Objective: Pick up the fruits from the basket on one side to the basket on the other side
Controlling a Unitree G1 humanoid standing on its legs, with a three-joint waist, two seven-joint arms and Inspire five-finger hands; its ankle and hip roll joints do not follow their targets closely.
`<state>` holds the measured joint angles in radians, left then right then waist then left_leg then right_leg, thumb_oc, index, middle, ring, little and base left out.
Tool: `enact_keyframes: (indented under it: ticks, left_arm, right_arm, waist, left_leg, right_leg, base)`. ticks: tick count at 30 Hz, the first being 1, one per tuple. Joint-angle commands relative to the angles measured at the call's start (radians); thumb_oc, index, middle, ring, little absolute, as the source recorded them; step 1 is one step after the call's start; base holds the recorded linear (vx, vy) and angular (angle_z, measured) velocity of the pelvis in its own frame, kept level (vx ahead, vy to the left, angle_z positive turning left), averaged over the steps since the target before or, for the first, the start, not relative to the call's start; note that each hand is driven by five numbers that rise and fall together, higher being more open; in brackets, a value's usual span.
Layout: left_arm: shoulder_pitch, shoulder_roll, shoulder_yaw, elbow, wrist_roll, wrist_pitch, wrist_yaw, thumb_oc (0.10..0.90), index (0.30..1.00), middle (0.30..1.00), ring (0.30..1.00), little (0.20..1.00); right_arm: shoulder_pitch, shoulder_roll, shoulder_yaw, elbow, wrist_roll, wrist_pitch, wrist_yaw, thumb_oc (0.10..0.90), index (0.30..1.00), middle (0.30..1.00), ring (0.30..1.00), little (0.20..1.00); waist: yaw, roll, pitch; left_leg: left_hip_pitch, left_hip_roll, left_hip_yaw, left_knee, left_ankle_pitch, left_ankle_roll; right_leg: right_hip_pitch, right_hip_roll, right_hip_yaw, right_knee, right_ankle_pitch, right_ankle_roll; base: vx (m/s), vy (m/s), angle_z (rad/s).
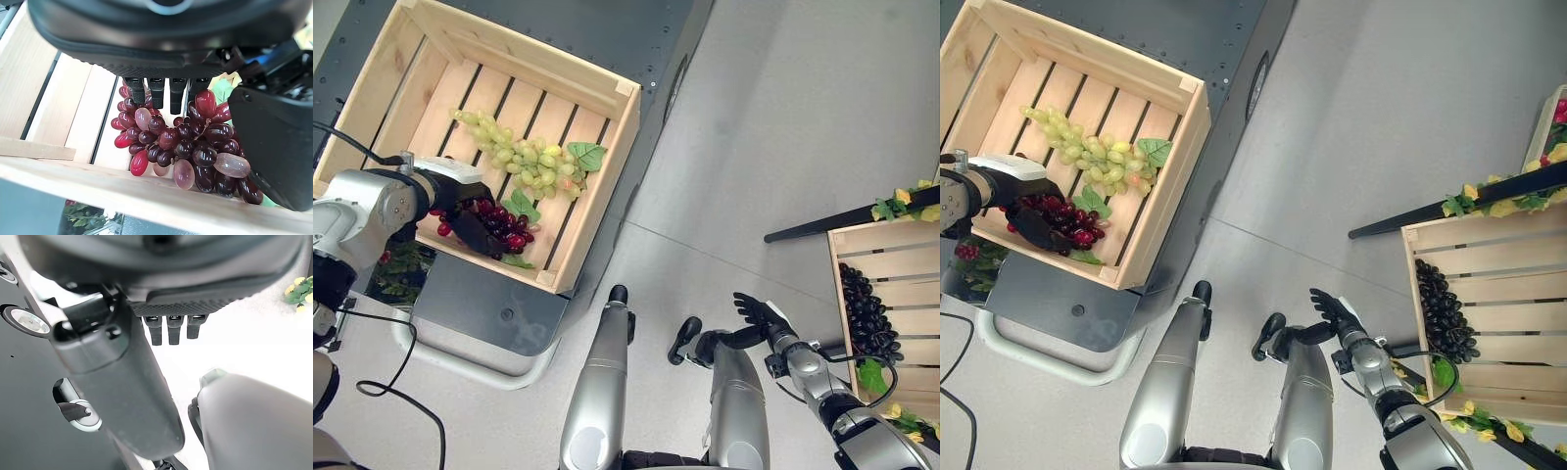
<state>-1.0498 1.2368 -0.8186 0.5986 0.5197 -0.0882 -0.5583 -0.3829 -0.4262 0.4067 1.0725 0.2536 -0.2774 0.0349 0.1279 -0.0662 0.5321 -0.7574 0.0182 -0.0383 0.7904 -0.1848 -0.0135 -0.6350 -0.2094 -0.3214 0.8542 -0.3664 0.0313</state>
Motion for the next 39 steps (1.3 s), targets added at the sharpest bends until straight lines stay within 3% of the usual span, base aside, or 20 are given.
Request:
enact_keyframes:
  ticks: [1, 2, 3, 4, 6, 15, 20, 26, 29, 34, 39]
  left_arm:
    - [-0.007, 0.064, -0.024, 0.07, 0.13, 0.077, -0.061, 0.8, 0.9, 0.9, 0.9, 0.9]
    - [-0.011, 0.058, -0.032, 0.076, 0.136, 0.08, -0.047, 0.8, 0.9, 0.9, 0.9, 0.9]
    - [-0.025, 0.049, -0.049, 0.081, 0.126, 0.105, -0.04, 0.659, 0.688, 0.688, 0.688, 0.688]
    - [-0.032, 0.042, -0.056, 0.079, 0.127, 0.114, -0.034, 0.623, 0.634, 0.634, 0.634, 0.634]
    - [-0.039, 0.04, -0.062, 0.077, 0.13, 0.106, 0.009, 0.4, 0.3, 0.3, 0.3, 0.3]
    - [-0.001, 0.054, -0.02, 0.021, 0.019, -0.024, 0.228, 0.4, 0.3, 0.3, 0.3, 0.3]
    - [0.083, 0.058, 0.072, 0.008, -0.1, -0.037, 0.317, 0.4, 0.3, 0.3, 0.3, 0.3]
    - [0.228, 0.027, 0.261, 0.059, -0.269, -0.079, 0.454, 0.4, 0.3, 0.3, 0.3, 0.3]
    - [0.383, -0.045, 0.482, 0.127, -0.408, -0.126, 0.529, 0.4, 0.3, 0.3, 0.3, 0.3]
    - [0.476, -0.128, 0.644, 0.187, -0.527, -0.172, 0.556, 0.4, 0.3, 0.3, 0.3, 0.3]
    - [0.558, -0.207, 0.783, 0.198, -0.719, -0.17, 0.548, 0.4, 0.3, 0.3, 0.3, 0.3]
  right_arm:
    - [0.033, -0.066, -0.032, -0.002, 0.071, -0.068, 0.001, 0.8, 0.9, 0.9, 0.9, 0.9]
    - [0.03, -0.065, -0.032, 0.0, 0.076, -0.07, 0.004, 0.8, 0.9, 0.9, 0.9, 0.9]
    - [0.029, -0.061, -0.029, 0.004, 0.082, -0.078, 0.007, 0.8, 0.9, 0.9, 0.9, 0.9]
    - [0.03, -0.059, -0.029, 0.005, 0.084, -0.082, 0.007, 0.8, 0.9, 0.9, 0.9, 0.9]
    - [0.032, -0.056, -0.031, 0.006, 0.086, -0.09, 0.004, 0.8, 0.9, 0.9, 0.9, 0.9]
    - [0.046, -0.057, -0.052, -0.006, 0.076, -0.092, -0.033, 0.8, 0.9, 0.9, 0.9, 0.9]
    - [0.062, -0.056, -0.068, -0.011, 0.073, -0.091, -0.038, 0.8, 0.9, 0.9, 0.9, 0.9]
    - [0.089, -0.045, -0.081, -0.013, 0.081, -0.103, -0.035, 0.8, 0.9, 0.9, 0.9, 0.9]
    - [0.111, -0.03, -0.096, -0.057, 0.08, -0.088, -0.054, 0.8, 0.9, 0.9, 0.9, 0.9]
    - [0.139, -0.017, -0.108, -0.115, 0.07, -0.06, -0.065, 0.8, 0.9, 0.9, 0.9, 0.9]
    - [0.183, 0.006, -0.105, -0.174, 0.047, -0.048, -0.072, 0.8, 0.9, 0.9, 0.9, 0.9]
  waist:
    - [0.024, 0.004, -0.012]
    - [0.022, 0.001, -0.012]
    - [0.02, -0.003, -0.012]
    - [0.02, -0.004, -0.012]
    - [0.019, -0.005, -0.012]
    - [0.023, 0.006, -0.012]
    - [0.027, 0.018, -0.012]
    - [0.031, 0.027, -0.012]
    - [0.033, 0.041, -0.012]
    - [0.02, 0.056, -0.027]
    - [0.012, 0.073, -0.055]
  left_leg:
    - [0.08, -0.03, 0.077, -0.149, -0.015, 0.058]
    - [0.082, -0.029, 0.076, -0.151, -0.016, 0.058]
    - [0.086, -0.027, 0.076, -0.156, -0.015, 0.058]
    - [0.087, -0.027, 0.075, -0.158, -0.015, 0.057]
    - [0.094, -0.027, 0.075, -0.162, -0.016, 0.058]
    - [0.141, -0.041, 0.071, -0.169, -0.023, 0.055]
    - [0.194, -0.049, 0.074, -0.189, -0.024, 0.057]
    - [0.279, -0.058, 0.08, -0.209, -0.032, 0.062]
    - [0.358, -0.068, 0.088, -0.215, -0.05, 0.068]
    - [0.426, -0.071, 0.103, -0.212, -0.075, 0.076]
    - [0.491, -0.078, 0.111, -0.222, -0.093, 0.084]
  right_leg:
    - [0.027, 0.041, -0.014, -0.055, 0.117, -0.004]
    - [0.027, 0.041, -0.013, -0.055, 0.119, -0.003]
    - [0.03, 0.042, -0.015, -0.059, 0.121, -0.002]
    - [0.03, 0.043, -0.015, -0.06, 0.122, -0.002]
    - [0.034, 0.043, -0.015, -0.064, 0.12, -0.002]
    - [0.073, 0.04, -0.01, -0.08, 0.115, -0.003]
    - [0.115, 0.036, -0.004, -0.097, 0.116, -0.001]
    - [0.194, 0.029, 0.0, -0.129, 0.121, 0.007]
    - [0.266, 0.023, 0.007, -0.142, 0.109, 0.007]
    - [0.324, 0.01, 0.015, -0.135, 0.097, 0.008]
    - [0.376, 0.001, 0.022, -0.133, 0.092, 0.013]
  base:
    - [0.0, 0.0, 0.0]
    - [0.0, 0.0, 0.0]
    - [-0.01, -0.035, 0.0]
    - [0.0, 0.0, 0.0]
    - [0.0, -0.022, 0.05]
    - [0.0, -0.003, 0.0]
    - [0.0, 0.0, 0.0]
    - [0.03, -0.015, -0.08]
    - [0.02, 0.014, -0.04]
    - [0.06, 0.044, -0.11]
    - [0.08, 0.034, -0.07]
